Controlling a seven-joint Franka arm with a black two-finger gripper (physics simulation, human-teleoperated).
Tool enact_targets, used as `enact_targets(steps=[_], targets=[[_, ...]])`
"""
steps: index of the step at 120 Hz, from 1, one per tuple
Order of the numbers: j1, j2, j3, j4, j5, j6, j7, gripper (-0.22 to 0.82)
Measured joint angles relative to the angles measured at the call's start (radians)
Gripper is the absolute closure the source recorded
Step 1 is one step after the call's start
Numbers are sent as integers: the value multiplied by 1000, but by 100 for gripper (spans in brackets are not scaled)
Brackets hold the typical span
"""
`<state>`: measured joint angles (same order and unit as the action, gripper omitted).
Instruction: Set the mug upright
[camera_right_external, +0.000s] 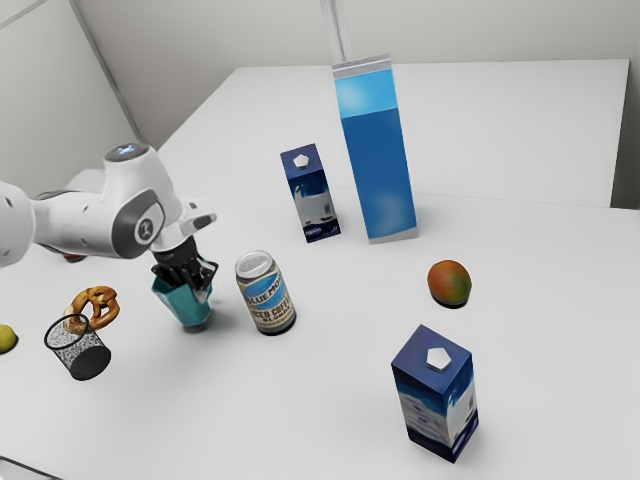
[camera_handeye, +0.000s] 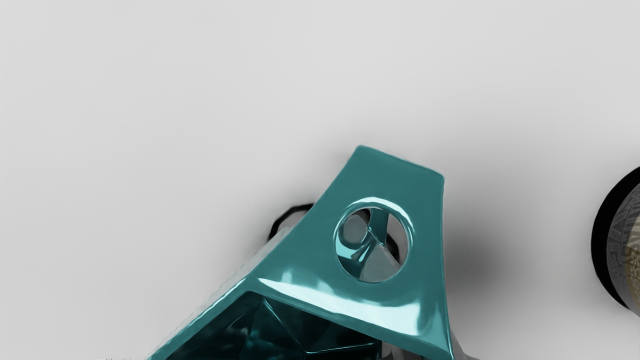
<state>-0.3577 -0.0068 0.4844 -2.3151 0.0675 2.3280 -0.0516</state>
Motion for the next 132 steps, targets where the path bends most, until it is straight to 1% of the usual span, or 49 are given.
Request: enact_targets(steps=[25,43,65,84,95,111,132], targets=[[-5,6,2,-1,4,-1,-57,78],[-7,29,4,0,4,-3,-86,78],[13,48,5,3,3,-3,-111,78],[23,54,12,7,-10,-5,-108,42],[19,55,18,8,-13,-6,-105,27],[18,53,21,20,-17,-8,-96,15],[23,45,22,52,-28,-19,-77,7]])
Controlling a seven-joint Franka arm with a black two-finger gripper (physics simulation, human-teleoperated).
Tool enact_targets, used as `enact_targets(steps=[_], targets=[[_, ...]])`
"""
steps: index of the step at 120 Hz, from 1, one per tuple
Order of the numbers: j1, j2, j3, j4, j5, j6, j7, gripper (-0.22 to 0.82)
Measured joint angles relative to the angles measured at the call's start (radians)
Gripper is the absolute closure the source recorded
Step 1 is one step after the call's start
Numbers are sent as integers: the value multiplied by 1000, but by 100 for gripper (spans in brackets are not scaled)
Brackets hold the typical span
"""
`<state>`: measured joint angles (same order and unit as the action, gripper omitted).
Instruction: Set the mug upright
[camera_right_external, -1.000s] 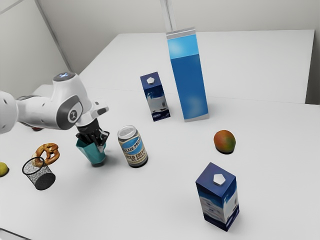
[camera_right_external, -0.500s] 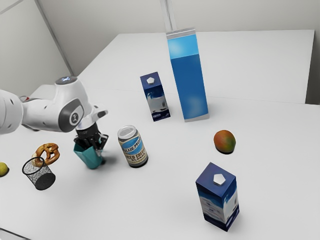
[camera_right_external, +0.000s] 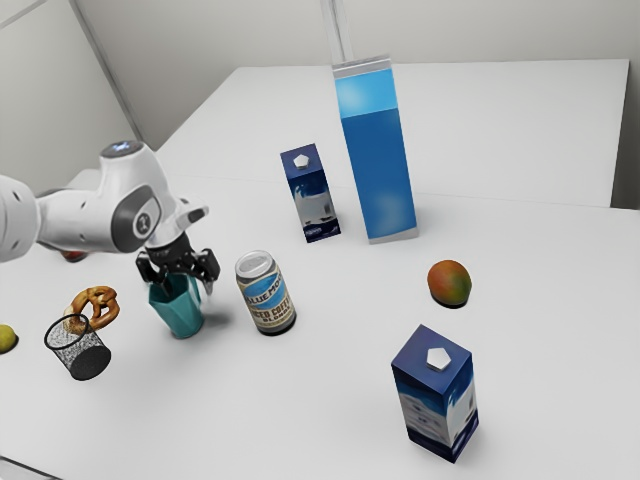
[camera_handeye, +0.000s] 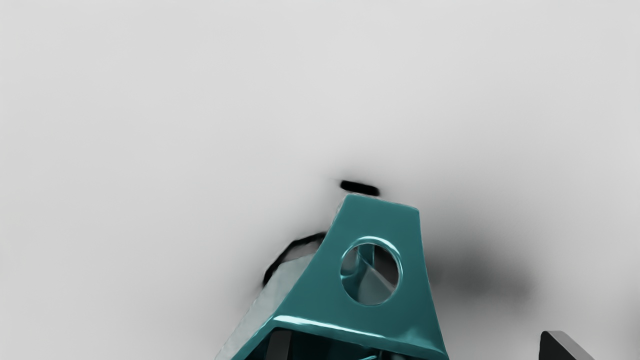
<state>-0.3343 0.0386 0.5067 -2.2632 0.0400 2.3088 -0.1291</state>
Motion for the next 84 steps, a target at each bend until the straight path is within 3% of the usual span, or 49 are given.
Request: enact_targets(steps=[49,84], targets=[[5,-13,0,80,-47,-52,55,1],[-12,-31,-1,232,-36,-186,120,0]])
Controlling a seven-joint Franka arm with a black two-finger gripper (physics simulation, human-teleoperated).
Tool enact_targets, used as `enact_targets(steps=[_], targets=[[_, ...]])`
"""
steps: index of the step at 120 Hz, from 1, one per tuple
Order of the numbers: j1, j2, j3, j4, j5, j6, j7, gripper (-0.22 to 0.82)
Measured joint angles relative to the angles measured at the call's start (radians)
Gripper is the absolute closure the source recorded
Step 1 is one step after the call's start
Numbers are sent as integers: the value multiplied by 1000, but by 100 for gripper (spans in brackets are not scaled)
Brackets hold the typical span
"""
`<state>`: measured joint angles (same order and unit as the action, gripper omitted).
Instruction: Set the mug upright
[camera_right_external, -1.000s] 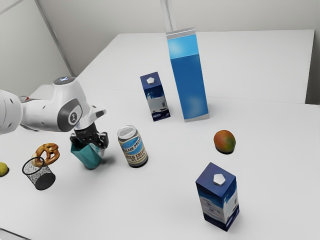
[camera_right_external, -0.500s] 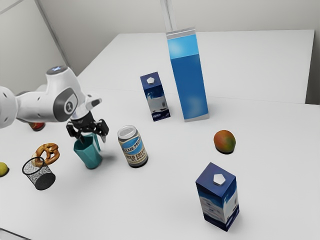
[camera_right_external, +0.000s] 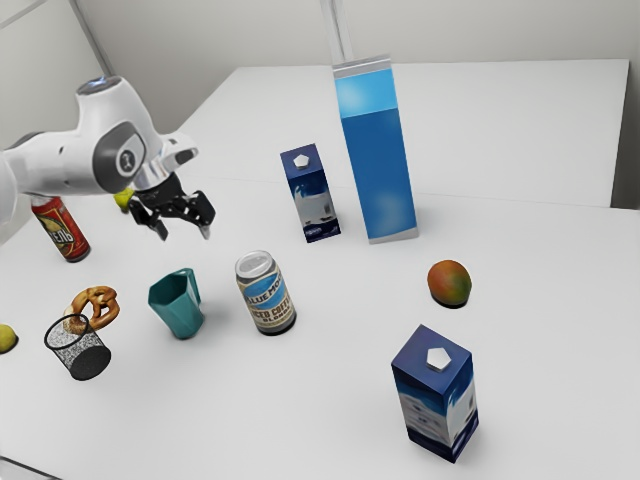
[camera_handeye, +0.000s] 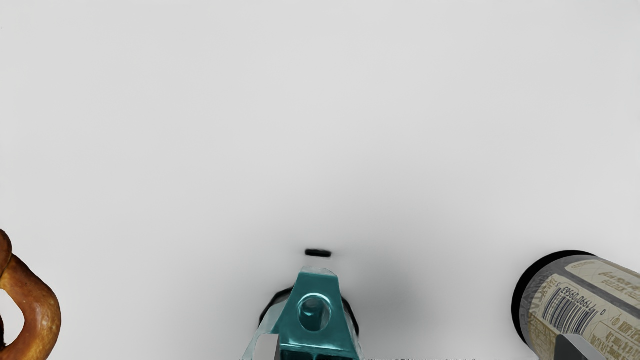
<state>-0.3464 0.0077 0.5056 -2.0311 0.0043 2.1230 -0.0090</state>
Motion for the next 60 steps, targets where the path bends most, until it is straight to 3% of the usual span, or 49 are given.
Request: enact_targets(steps=[33,60], targets=[[13,-36,-36,150,57,-175,55,0],[191,-46,-214,302,73,-312,85,0]])
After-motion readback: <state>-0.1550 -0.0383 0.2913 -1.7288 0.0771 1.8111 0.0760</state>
